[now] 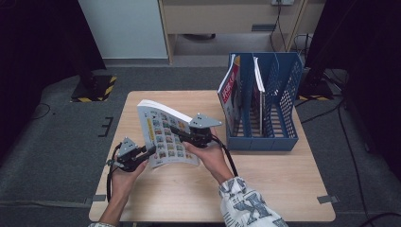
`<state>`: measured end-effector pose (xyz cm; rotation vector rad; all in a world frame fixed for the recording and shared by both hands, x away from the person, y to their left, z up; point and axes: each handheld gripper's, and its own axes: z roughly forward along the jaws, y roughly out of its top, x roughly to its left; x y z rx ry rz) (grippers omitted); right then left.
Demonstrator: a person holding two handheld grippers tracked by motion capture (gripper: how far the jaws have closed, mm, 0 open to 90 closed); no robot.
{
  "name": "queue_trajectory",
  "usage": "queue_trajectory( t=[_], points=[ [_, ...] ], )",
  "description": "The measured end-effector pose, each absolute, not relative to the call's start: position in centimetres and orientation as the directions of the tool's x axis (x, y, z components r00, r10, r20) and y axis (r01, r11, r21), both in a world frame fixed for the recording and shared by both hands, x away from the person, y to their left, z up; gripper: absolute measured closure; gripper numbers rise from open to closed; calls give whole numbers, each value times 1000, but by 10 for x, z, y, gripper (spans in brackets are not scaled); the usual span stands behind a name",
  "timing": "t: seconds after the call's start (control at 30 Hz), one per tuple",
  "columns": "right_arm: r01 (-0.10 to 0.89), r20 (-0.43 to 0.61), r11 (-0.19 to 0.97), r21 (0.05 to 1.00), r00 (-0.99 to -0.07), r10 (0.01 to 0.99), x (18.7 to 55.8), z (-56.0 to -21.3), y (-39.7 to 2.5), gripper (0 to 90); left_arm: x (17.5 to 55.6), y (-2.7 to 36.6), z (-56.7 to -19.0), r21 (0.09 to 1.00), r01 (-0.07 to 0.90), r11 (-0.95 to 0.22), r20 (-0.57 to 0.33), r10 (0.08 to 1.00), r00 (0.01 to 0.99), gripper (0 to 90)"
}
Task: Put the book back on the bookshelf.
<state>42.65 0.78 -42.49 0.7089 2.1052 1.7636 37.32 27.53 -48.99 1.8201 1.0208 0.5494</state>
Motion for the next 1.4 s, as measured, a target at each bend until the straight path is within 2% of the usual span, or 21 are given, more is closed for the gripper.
queue_trajectory(
  t=[0.4,0.5,0.63,0.87,1.1,1.4],
  points=[
    [149,18,179,972,-815,580,419,-419,15,738,376,278,-494,895,408,-182,-73,842,535,682],
    [146,9,186,972,-809,587,418,-418,17,738,376,280,-496,901,402,-165,-75,853,517,631],
    [142,-2,201,969,-812,583,417,-417,20,738,379,283,-500,891,420,-173,-63,869,491,441],
    [148,5,184,972,-792,610,422,-414,17,738,384,286,-512,835,498,-235,-14,895,446,215],
    [150,10,169,974,-777,630,427,-409,18,738,385,289,-514,831,509,-225,-16,905,425,124],
    [143,9,155,977,-760,650,432,-398,14,738,388,292,-521,806,544,-234,-24,905,425,89]
  ],
)
